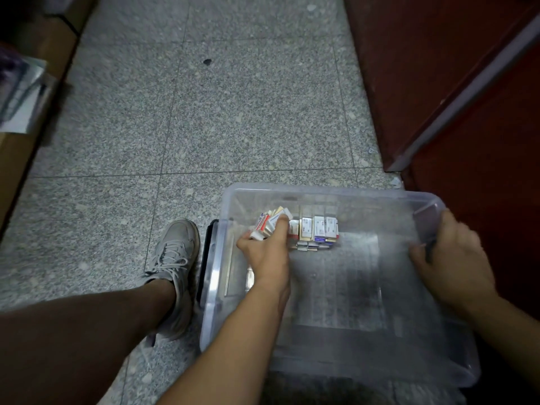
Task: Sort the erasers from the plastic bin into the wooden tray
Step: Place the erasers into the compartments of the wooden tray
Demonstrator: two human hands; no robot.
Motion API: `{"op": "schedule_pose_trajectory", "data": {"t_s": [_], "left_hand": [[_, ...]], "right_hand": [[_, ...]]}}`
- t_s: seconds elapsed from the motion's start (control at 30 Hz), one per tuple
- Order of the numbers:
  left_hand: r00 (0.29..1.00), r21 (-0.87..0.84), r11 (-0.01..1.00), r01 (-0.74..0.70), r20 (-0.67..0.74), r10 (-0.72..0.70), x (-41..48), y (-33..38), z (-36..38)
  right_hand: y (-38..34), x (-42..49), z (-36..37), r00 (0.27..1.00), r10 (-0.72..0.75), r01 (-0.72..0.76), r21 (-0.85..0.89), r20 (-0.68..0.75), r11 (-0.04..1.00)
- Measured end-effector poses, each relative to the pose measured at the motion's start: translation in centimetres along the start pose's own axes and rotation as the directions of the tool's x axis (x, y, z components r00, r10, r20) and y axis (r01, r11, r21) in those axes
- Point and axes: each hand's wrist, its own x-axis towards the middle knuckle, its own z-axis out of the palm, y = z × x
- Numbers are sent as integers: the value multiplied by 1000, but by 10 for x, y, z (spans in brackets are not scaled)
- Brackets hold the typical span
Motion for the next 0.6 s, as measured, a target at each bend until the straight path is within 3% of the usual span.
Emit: {"op": "schedule_pose_trajectory", "data": {"t_s": [0.1, 0.17, 0.23, 0.27, 0.33, 0.43, 0.6], "left_hand": [[981, 53, 997, -52, 192, 41, -31, 17, -13], [951, 63, 994, -89, 302, 66, -55, 30, -17], [905, 94, 986, -136, 416, 86, -84, 44, -15], [874, 119, 976, -180, 475, 103, -101, 51, -14], [791, 163, 948, -275, 599, 126, -138, 64, -11], [615, 186, 908, -375, 783, 94, -197, 80, -8], [344, 186, 839, -511, 939, 1, -288, 87, -2]], "right_hand": [[-13, -14, -18, 999, 10, -10, -15, -35, 1000], [-25, -25, -40, 998, -63, 65, 79, -22, 995], [-42, -41, -74, 996, -91, 87, 369, -7, 925], [-51, -52, -93, 997, -74, 61, 539, 2, 840], [-65, -77, -135, 999, -48, 34, 799, -7, 600], [-60, -127, -194, 998, -44, 45, 948, -33, 316], [-14, -215, -251, 986, 86, 118, 965, -142, 235]]}}
